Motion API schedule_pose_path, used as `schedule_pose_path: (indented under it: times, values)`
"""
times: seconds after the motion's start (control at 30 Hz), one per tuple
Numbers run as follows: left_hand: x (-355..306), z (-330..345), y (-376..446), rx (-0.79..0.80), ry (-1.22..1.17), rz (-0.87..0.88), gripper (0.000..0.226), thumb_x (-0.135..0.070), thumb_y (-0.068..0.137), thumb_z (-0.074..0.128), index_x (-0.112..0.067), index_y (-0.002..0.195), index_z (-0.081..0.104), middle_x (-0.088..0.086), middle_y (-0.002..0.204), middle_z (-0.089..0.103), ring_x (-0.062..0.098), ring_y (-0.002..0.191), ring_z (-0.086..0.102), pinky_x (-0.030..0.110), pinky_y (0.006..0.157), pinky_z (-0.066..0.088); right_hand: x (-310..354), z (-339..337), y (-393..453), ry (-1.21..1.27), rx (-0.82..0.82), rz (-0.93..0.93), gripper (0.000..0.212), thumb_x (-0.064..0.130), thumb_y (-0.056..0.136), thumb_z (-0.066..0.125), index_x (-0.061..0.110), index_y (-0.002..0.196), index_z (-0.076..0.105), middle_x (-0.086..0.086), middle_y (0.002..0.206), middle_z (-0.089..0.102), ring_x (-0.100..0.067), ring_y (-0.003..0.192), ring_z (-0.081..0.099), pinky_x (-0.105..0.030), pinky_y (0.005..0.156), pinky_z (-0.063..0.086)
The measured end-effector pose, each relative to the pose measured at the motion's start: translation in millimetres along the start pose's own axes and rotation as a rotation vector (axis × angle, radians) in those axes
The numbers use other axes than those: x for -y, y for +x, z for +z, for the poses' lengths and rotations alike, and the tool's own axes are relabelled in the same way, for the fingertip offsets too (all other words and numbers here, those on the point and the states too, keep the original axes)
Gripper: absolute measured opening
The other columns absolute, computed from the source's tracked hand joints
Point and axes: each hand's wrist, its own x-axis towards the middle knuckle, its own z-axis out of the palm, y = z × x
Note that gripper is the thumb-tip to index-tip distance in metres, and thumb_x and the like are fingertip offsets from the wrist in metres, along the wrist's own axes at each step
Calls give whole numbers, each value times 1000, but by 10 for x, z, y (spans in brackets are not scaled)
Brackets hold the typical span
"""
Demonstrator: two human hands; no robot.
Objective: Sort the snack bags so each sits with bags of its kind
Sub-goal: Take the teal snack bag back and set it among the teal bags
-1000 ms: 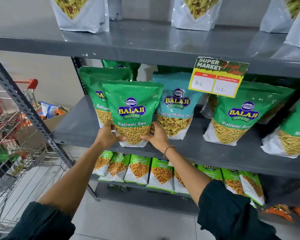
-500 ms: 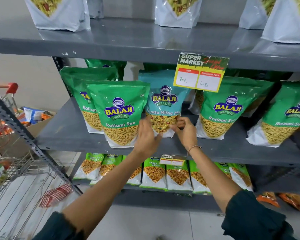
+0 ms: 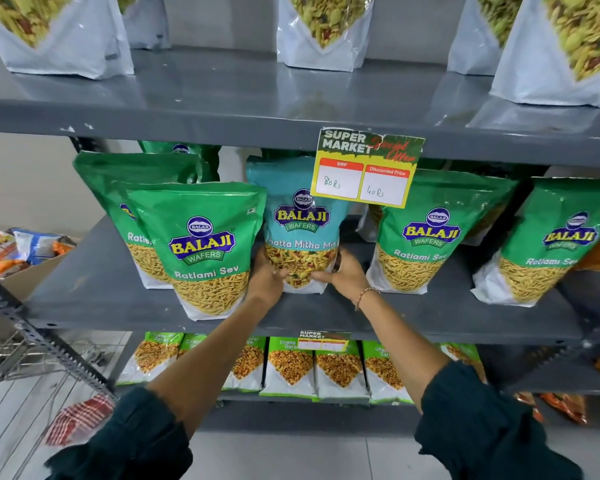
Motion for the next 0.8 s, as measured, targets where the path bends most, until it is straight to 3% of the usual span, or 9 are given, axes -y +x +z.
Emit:
schedule_pose_path:
  times: [0.17,0.27,0.33,0.47,0.57,0.67,0.73,0.8]
  values:
    - [38,-9,29,24,-21,53,64,-6,89,53,-16,144,20,9,143,44,26,131,41,35,108,30,-17,100,-288,-2,-146,-84,61,18,68,79,5,115,42,-4,110,58,-13,100,52,-22,77,40]
    - [-1,-25,5,114,-12,90,56,-6,89,54,-13,138,30,10,124,57,24,115,53,30,93,39,-160,120,-485,-29,-267,-160,61,29,69,78,5,110,40,-8,103,60,-20,94,57,-27,67,42]
    - [-54,-21,-61,185,-15,103,54,-4,88,56,-8,137,32,9,110,59,19,104,53,27,87,40,-243,109,-612,-26,-321,-186,60,32,70,77,8,113,41,-5,102,59,-18,92,57,-24,67,42]
    - [-69,7,-203,248,-76,149,52,6,82,61,-2,128,39,13,124,57,15,113,52,20,94,41,-322,52,-844,-19,-398,-173,61,37,70,76,8,112,44,-2,85,61,-25,79,61,-34,63,48]
    - [-48,-24,-327,286,-72,184,50,8,75,67,1,119,44,10,115,58,13,107,53,23,92,44,-359,7,-1051,18,-389,-168,65,38,68,77,17,118,41,-6,100,65,-23,91,63,-31,73,51]
    - [-39,-52,-484,337,-47,198,49,7,72,71,0,113,45,12,114,59,19,108,57,31,92,50,-370,-9,-1314,11,-419,-164,57,36,69,77,29,111,40,-9,105,65,-23,95,62,-31,74,51]
    - [-36,-77,-645,369,-22,228,49,7,71,72,-7,108,44,12,113,59,26,115,57,41,96,50,-369,-37,-1497,-3,-434,-156,51,32,68,78,25,103,42,-11,97,65,-28,91,63,-31,68,50]
    - [-22,-92,-804,381,-9,281,53,6,69,74,-11,108,43,14,116,58,28,117,56,46,99,48,-383,-91,-1663,11,-441,-141,49,25,68,79,24,102,44,-9,100,65,-26,95,63,-35,74,52]
